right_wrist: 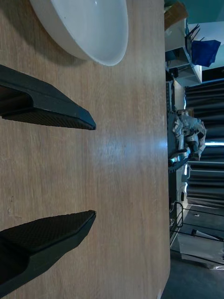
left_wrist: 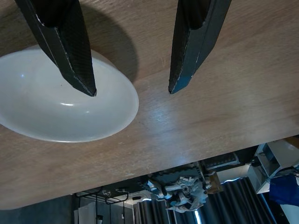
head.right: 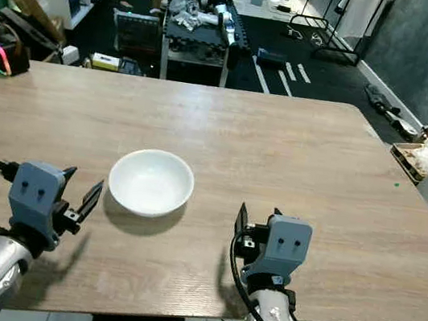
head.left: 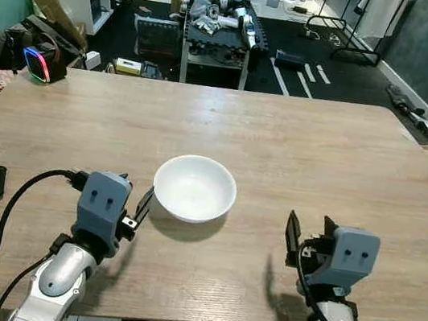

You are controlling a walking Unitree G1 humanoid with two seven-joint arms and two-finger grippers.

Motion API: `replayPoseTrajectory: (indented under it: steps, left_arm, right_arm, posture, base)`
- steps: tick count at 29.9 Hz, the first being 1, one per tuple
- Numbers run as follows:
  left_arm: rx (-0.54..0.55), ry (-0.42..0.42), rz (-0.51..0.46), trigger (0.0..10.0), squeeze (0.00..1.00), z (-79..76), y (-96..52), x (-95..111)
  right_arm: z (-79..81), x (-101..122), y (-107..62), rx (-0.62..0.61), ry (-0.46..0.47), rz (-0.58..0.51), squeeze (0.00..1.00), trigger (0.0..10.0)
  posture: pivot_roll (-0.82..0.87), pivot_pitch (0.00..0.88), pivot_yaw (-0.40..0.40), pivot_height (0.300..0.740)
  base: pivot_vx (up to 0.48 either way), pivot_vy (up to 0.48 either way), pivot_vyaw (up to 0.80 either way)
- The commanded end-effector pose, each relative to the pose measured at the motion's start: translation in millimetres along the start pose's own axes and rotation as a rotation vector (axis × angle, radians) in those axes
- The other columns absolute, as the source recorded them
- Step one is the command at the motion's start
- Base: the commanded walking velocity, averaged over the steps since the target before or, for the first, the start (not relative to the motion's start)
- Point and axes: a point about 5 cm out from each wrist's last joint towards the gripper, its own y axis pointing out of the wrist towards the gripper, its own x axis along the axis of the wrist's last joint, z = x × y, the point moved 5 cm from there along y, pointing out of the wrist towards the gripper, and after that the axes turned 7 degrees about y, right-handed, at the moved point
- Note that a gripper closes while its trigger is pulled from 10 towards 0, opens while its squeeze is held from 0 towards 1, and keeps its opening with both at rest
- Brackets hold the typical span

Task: Setting the table

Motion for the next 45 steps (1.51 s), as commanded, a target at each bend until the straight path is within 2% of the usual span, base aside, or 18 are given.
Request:
replayPoseTrajectory:
  steps: [1,45]
  left_arm:
    - [-0.007,0.005,0.012,10.0,0.00,-2.3,-0.1,-4.4]
    - [-0.008,0.000,0.015,10.0,0.00,-3.7,-1.6,-5.4]
  right_arm:
    - [-0.3,-2.3,0.0,-0.001,-0.006,0.005,0.00,10.0]
    - [0.0,-2.2,-0.5,0.005,-0.009,0.007,0.00,10.0]
  posture:
    - [-0.02,0.000,0.062,0.740]
    - [-0.02,0.000,0.058,0.740]
  base:
    - [0.000,0.000,0.00]
    - [0.000,0.000,0.00]
